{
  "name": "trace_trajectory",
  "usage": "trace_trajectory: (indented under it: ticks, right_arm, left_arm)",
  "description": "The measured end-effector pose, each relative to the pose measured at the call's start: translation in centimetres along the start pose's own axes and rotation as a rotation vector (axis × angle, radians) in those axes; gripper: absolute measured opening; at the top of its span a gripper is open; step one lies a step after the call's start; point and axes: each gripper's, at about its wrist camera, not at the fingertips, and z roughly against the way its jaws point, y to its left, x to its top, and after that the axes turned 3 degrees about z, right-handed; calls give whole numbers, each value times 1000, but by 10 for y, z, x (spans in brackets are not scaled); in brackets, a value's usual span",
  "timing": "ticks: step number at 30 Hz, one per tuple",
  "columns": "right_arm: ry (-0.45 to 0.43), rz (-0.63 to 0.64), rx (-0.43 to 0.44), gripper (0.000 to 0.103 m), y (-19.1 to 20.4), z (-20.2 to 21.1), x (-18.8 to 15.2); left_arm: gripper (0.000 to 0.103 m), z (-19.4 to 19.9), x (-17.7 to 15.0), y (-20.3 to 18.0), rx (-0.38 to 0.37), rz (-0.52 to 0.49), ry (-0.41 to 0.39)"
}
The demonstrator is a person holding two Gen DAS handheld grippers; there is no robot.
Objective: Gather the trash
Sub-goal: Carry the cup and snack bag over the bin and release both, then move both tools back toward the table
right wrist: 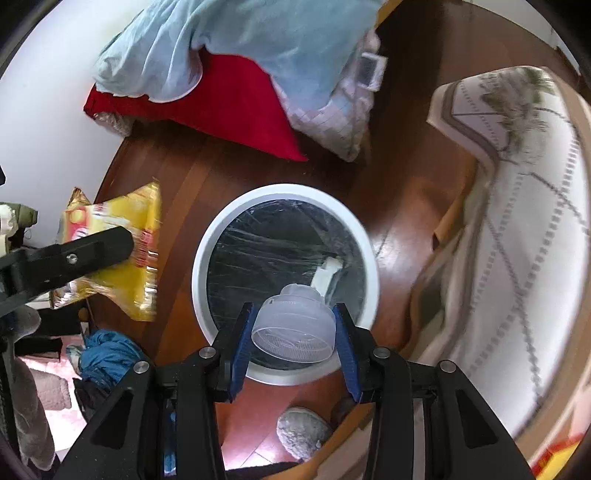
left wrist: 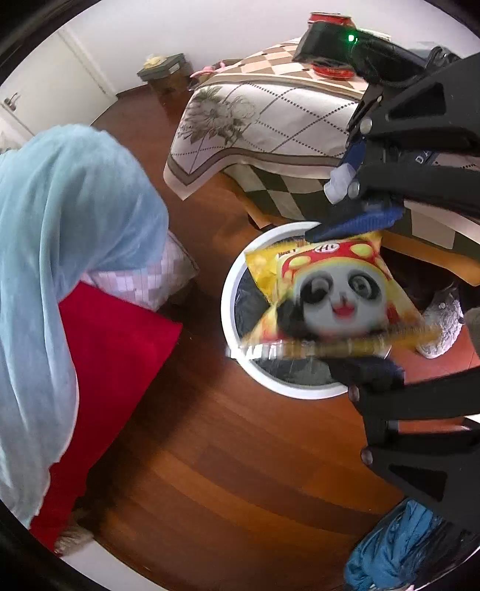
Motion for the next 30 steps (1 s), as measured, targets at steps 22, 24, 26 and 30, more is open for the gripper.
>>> trace_trajectory:
  ticks: [22,24,26,30]
  right_arm:
    - [-61,64,-158,103,40,56,-45]
    - [-82,54,-162,103,43,70,-55]
    - [-105,51,-160,103,45,84,-64]
    - [-153,49,-155,103,48,115,-84]
  left_arm:
    - [102,68,-83,27,277,-12,-199]
    - [102,77,-90,24,278,-20,-216]
    - [102,89,-98,23,284,-23,-240]
    - [102,113,-118,22,290,-23,-289]
